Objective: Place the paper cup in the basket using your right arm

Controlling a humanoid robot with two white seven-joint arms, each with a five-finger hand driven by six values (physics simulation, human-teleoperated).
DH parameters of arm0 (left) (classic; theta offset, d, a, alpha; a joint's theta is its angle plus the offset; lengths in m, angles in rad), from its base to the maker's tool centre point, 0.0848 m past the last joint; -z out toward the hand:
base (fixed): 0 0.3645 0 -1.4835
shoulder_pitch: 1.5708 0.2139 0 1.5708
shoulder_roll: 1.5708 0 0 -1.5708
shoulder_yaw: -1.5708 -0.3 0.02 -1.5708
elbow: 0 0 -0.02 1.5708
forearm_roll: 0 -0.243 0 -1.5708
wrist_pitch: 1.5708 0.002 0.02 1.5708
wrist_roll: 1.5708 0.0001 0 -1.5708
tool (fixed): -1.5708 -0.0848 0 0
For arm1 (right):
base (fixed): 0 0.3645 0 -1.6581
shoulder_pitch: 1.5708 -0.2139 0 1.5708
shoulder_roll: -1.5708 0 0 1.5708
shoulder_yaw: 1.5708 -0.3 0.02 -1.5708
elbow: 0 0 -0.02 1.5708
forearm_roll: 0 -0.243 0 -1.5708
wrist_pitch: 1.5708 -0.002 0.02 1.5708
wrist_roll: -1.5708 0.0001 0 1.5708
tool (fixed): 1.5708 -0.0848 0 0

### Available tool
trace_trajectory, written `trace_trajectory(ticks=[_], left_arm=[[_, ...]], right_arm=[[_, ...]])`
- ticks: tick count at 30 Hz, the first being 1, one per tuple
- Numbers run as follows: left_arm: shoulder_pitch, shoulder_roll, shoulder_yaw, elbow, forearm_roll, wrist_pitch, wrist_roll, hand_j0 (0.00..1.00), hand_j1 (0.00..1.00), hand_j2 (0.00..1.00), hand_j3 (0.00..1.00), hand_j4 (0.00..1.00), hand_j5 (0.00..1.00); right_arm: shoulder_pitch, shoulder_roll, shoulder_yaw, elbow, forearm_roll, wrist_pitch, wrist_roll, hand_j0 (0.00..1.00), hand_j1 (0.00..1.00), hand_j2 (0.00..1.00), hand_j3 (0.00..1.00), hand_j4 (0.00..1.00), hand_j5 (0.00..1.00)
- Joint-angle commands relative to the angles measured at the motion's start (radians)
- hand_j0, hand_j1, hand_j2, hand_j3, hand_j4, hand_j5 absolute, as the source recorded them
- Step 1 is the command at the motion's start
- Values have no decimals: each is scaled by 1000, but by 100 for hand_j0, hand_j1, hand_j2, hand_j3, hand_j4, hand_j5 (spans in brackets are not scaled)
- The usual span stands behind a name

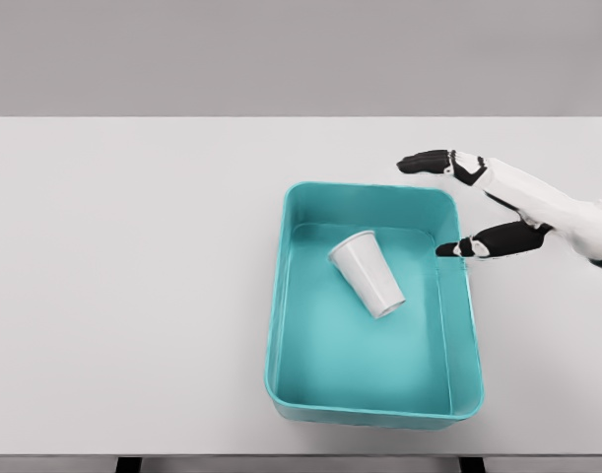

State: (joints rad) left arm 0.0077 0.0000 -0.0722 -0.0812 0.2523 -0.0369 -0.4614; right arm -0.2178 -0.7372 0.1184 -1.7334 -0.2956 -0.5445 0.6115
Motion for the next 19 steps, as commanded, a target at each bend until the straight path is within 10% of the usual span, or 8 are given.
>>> trace_trajectory(ticks=[1,8,19], left_arm=[[0,0,0,0,1,0,0,100,100,100,100,100,100],[0,0,0,0,1,0,0,100,100,100,100,100,100],[0,0,0,0,2,0,0,100,100,100,100,100,100]], right_arm=[[0,-2,-189,18,-108,50,-1,100,100,100,100,100,100],[115,1,-250,61,-76,95,-1,100,100,100,100,100,100],[107,32,-180,55,-23,95,-1,100,100,100,100,100,100]])
